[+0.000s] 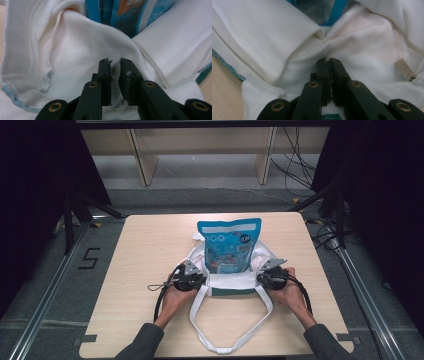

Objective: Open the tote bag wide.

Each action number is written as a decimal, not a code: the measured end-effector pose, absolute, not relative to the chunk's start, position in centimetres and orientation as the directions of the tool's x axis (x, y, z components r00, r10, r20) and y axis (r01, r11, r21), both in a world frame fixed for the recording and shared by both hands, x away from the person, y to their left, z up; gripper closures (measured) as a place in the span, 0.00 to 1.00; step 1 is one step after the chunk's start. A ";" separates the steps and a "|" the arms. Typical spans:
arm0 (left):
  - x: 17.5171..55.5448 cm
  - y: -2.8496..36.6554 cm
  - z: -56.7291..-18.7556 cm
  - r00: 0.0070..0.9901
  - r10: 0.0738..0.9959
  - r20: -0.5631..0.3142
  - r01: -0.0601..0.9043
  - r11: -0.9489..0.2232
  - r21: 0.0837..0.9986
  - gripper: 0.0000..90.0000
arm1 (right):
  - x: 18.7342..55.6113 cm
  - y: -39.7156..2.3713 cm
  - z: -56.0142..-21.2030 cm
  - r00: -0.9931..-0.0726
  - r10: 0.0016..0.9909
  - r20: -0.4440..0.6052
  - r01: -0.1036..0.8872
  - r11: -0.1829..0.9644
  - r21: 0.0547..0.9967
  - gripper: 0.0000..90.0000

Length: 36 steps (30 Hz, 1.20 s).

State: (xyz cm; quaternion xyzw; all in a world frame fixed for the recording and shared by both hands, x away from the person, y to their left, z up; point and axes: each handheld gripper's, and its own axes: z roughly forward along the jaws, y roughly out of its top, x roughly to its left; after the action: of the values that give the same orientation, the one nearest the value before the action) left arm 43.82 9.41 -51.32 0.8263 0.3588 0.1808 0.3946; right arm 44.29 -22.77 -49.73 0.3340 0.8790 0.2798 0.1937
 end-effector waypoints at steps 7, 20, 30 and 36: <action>45.4 9.8 -51.4 0.641 0.767 0.029 0.459 -0.413 0.786 0.87 | 45.6 -22.0 -50.1 -0.687 0.709 -0.157 0.470 0.599 0.648 0.96; 45.8 10.9 -49.6 0.628 0.778 0.001 0.450 -0.364 0.815 0.87 | 45.3 -22.7 -47.3 -0.657 0.750 -0.080 0.495 0.508 0.705 0.90; 44.2 11.6 -47.1 0.654 0.753 -0.065 0.434 -0.304 0.848 0.86 | 44.4 -24.1 -45.1 -0.661 0.748 -0.062 0.439 0.453 0.776 0.88; 43.0 11.5 -46.8 0.681 0.727 -0.090 0.433 -0.300 0.850 0.86 | 43.9 -24.5 -44.8 -0.665 0.746 -0.048 0.441 0.443 0.780 0.86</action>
State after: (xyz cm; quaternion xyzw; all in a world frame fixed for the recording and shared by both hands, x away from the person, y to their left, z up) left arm 43.02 11.45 -46.84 0.7905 0.3668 0.1586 0.4642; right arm 43.85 -24.52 -44.75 0.3589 0.8264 0.3866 0.1970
